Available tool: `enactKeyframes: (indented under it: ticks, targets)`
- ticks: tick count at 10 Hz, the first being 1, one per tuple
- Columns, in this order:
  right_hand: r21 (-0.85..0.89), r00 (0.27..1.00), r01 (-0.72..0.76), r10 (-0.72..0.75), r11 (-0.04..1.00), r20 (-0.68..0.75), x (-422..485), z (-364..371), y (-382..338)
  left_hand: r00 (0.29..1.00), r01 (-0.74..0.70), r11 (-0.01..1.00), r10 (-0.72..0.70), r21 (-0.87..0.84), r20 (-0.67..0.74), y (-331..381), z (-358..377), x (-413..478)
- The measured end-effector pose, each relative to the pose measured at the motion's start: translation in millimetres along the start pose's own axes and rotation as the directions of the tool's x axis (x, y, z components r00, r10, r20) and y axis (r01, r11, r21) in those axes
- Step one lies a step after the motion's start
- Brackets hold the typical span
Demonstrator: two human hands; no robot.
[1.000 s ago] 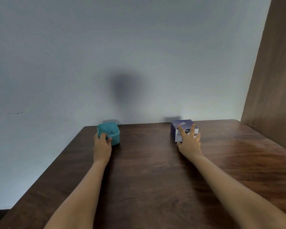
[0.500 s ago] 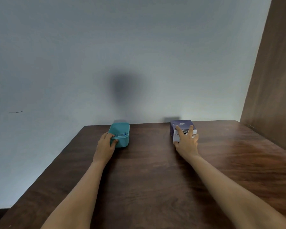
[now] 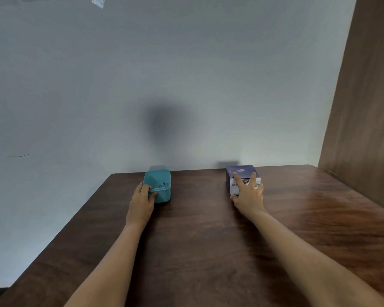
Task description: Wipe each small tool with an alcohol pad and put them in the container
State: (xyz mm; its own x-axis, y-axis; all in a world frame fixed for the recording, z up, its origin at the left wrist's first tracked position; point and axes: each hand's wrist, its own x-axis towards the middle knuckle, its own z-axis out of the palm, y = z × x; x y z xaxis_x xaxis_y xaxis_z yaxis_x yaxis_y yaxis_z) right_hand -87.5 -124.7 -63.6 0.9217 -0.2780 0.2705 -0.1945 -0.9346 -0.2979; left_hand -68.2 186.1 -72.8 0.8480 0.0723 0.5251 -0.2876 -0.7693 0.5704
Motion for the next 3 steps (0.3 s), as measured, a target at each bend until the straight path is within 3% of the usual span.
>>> enactKeyframes:
  ticks: [2,3]
  targets:
    - [0.019,0.999,0.028,-0.028,0.999,0.02,-7.9,-6.4,0.0,0.986,0.074,0.997,-0.078,0.031,0.148,6.6,-10.9,-1.3]
    - [0.01,0.993,0.088,-0.087,0.996,-0.075,-8.3,-11.4,-1.7,0.992,-0.008,0.989,-0.01,0.151,0.123,7.6,-16.9,3.4]
